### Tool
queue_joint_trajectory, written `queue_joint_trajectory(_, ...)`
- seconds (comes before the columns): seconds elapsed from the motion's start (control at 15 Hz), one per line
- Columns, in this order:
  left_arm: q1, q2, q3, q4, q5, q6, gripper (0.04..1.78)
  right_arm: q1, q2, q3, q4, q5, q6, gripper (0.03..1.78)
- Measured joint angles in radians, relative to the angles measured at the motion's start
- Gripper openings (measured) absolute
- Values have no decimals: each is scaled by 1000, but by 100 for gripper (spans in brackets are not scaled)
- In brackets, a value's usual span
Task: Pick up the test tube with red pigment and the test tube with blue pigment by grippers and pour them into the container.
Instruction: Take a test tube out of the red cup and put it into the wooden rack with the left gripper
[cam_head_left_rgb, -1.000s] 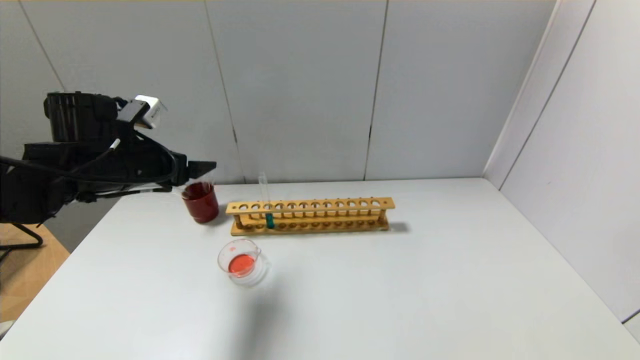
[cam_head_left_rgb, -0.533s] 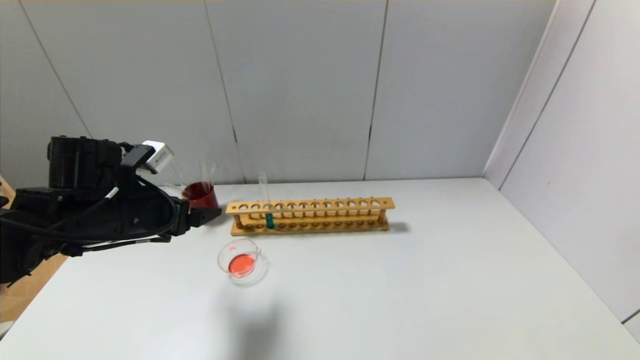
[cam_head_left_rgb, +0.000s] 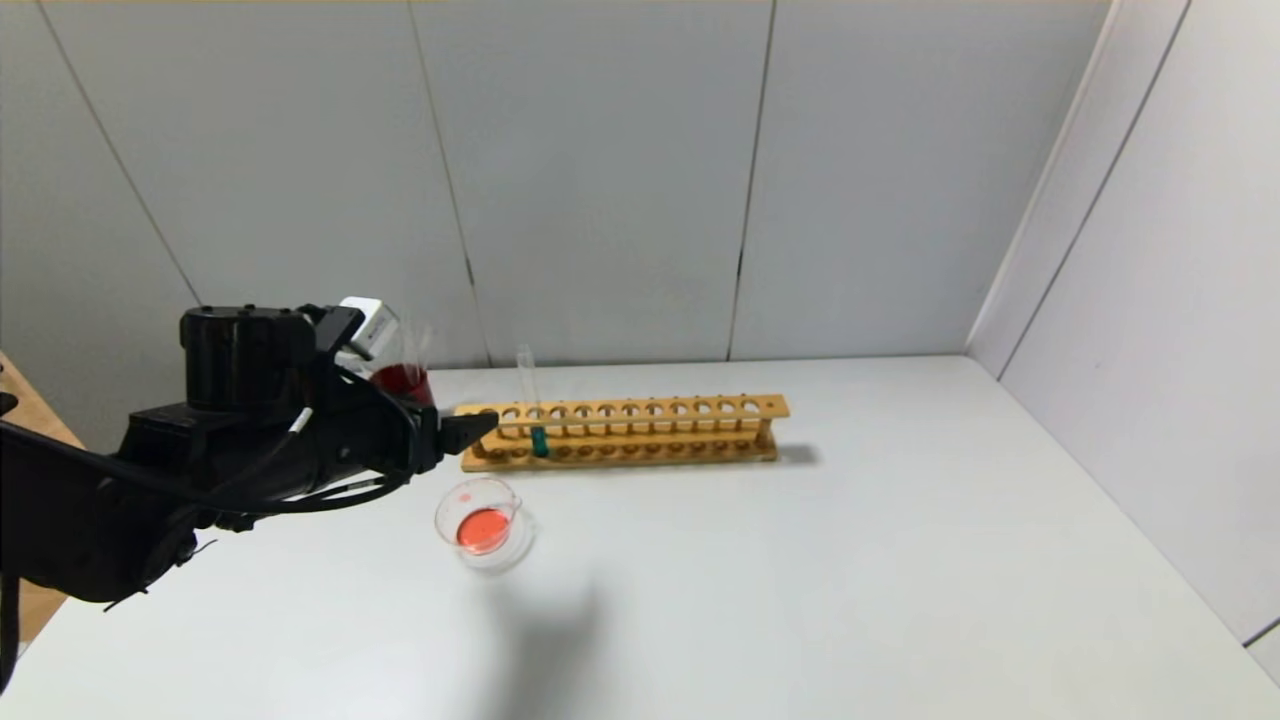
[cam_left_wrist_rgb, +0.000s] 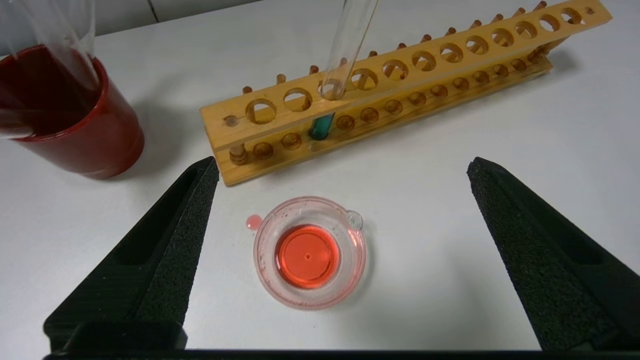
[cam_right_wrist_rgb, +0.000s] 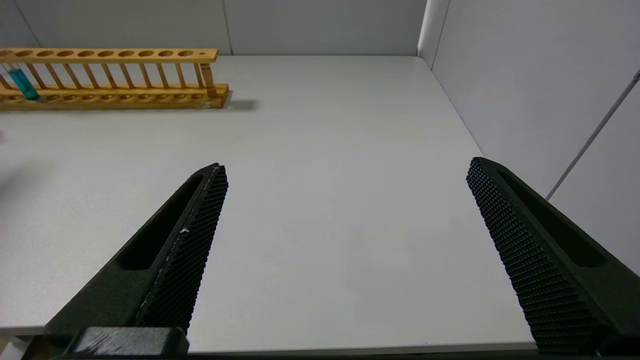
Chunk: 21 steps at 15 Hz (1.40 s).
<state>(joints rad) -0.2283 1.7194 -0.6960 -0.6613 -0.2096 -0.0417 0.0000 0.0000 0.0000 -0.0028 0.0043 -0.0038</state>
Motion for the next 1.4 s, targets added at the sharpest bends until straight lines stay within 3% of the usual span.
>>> queue_joint_trajectory(0.53, -16, 247, -33, -303, 2, 6, 175, 0, 0, 0, 0, 0, 0, 175)
queue_joint_trajectory(1.07, -44, 383, -208, -248, 3, 6, 174, 0, 0, 0, 0, 0, 0, 175)
queue_joint_trajectory(1.27, -50, 423, -266, -230, 4, 8, 156, 0, 0, 0, 0, 0, 0, 175)
queue_joint_trajectory(1.4, -51, 454, -316, -208, 3, 9, 132, 0, 0, 0, 0, 0, 0, 175)
